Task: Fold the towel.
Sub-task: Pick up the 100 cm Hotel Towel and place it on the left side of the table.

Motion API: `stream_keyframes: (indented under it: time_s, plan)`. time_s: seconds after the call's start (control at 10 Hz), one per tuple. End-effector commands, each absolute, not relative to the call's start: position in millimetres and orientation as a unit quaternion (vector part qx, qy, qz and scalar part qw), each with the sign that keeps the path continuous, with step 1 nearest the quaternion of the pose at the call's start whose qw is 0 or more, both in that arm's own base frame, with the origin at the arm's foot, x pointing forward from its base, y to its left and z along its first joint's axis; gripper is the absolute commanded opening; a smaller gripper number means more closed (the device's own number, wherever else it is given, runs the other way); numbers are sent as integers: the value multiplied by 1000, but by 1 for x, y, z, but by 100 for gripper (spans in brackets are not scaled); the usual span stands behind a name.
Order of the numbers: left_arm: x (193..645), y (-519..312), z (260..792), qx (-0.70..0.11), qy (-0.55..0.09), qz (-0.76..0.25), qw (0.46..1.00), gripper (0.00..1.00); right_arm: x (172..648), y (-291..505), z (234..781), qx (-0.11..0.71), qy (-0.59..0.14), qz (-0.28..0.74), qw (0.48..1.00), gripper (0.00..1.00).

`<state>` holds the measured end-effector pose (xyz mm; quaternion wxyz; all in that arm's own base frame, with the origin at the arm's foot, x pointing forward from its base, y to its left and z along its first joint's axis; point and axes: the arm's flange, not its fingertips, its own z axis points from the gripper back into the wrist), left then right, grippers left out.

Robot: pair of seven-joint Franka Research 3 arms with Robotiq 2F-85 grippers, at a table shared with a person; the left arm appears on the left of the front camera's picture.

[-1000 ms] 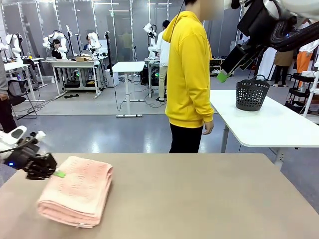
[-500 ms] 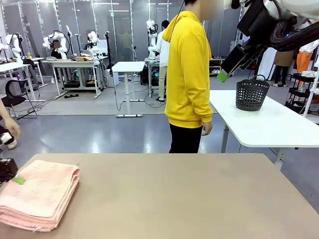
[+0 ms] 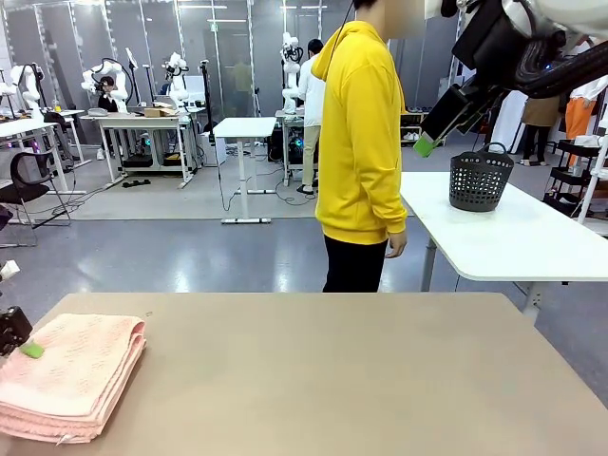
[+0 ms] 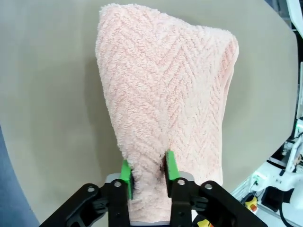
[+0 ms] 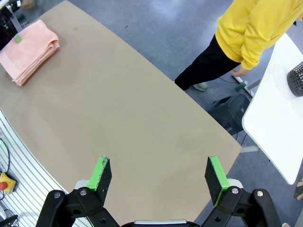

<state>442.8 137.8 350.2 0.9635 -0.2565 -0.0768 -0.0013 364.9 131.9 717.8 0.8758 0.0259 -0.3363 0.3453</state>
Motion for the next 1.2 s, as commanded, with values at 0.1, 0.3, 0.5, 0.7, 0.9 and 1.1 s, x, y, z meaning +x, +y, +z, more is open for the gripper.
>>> stream_keyframes:
  time_s: [0.1, 0.3, 0.5, 0.7, 0.9, 1.1]
  plan:
    - [444, 133, 358, -229, -76, -2, 970, 98, 363, 132, 719, 23, -333, 344, 877, 100]
    - [440, 132, 363, -192, -70, 1, 979, 100, 363, 132, 719, 23, -333, 344, 877, 100]
    - [433, 127, 369, -165, -68, 2, 984, 100, 363, 132, 719, 23, -333, 344, 877, 100]
    - [423, 122, 376, -158, -73, 7, 985, 100, 363, 132, 719, 23, -333, 344, 877, 100]
    - [434, 132, 372, -177, -72, -4, 982, 100, 363, 132, 719, 23, -333, 344, 877, 100]
    - [434, 132, 372, -177, -72, -4, 982, 100, 363, 132, 719, 23, -333, 344, 877, 100]
